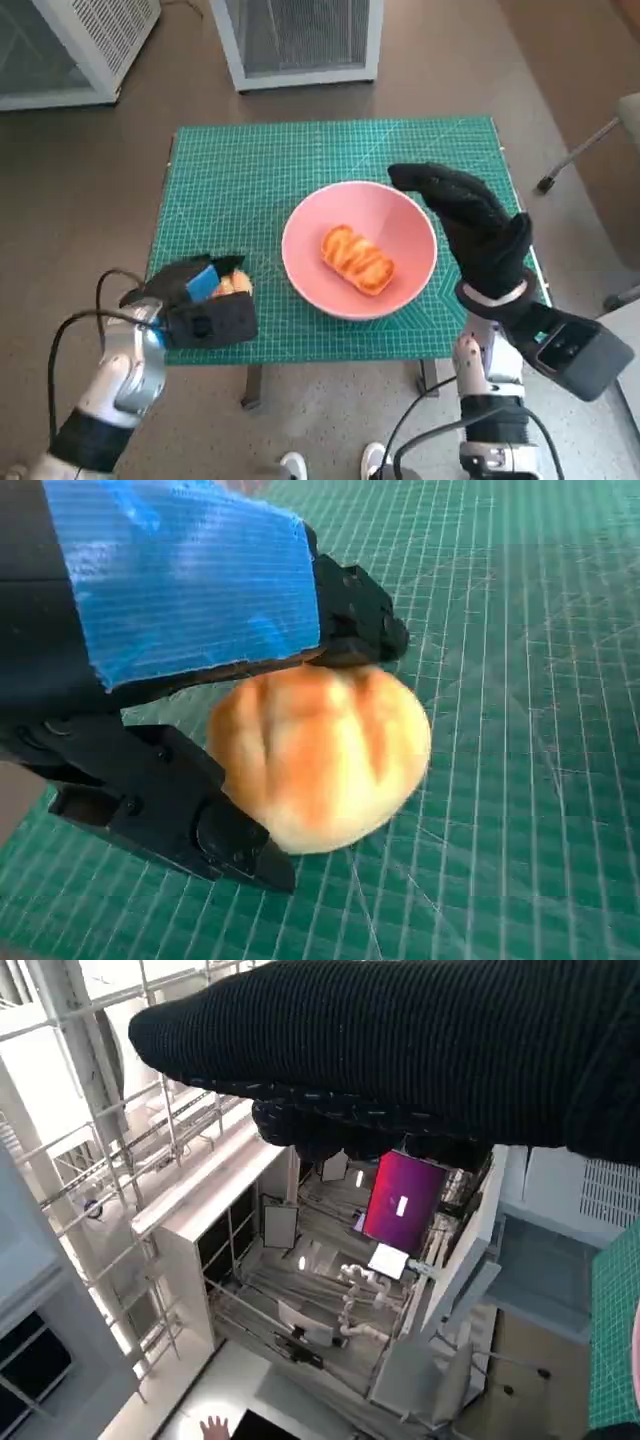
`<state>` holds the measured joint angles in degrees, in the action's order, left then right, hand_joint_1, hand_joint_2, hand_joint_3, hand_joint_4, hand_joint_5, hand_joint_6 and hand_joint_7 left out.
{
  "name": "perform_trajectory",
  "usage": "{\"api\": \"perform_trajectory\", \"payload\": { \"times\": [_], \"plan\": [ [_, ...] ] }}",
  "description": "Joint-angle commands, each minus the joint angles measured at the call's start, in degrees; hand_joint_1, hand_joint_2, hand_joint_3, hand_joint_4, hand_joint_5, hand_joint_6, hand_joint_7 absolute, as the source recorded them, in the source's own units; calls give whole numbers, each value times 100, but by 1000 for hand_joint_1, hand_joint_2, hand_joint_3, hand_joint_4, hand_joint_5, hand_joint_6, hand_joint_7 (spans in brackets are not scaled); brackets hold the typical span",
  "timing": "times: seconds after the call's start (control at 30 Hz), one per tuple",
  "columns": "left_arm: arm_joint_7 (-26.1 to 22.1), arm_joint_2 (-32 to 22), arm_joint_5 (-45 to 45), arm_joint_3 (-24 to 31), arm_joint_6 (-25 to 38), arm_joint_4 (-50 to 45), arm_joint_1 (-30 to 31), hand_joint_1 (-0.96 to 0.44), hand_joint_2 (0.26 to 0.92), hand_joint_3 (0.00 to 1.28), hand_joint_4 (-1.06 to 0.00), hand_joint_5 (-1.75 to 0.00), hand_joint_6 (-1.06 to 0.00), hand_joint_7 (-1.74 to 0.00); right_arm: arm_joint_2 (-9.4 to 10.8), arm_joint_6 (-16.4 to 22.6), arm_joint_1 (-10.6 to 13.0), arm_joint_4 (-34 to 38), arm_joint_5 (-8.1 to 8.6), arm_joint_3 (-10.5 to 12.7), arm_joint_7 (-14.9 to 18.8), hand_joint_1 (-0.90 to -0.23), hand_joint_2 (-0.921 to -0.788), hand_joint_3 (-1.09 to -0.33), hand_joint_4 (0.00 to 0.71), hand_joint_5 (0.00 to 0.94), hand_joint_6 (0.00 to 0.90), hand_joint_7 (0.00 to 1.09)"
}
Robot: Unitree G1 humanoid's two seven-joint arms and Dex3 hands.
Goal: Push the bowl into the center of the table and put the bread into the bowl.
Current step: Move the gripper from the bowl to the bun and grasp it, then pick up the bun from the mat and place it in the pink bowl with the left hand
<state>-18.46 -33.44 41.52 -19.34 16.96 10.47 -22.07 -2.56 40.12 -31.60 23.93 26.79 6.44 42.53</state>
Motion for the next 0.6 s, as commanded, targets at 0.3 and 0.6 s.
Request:
{"api": "perform_trajectory", "payload": {
  "times": [0.3, 0.6],
  "plan": [
    [202, -376, -60, 222, -663, -452, 365, 4, 771, 324, -716, -1199, -636, -1141, -40, -132, 173, -52, -13, 0, 16, -585, -921, -669, 279, 63, -1, 711],
    [-204, -444, -314, 855, -462, -1813, 542, 2, 859, 167, -716, -1141, -631, -1178, -16, -150, 156, -47, -49, -26, -17, -585, -921, -670, 276, 70, -1, 717]
  ]
}}
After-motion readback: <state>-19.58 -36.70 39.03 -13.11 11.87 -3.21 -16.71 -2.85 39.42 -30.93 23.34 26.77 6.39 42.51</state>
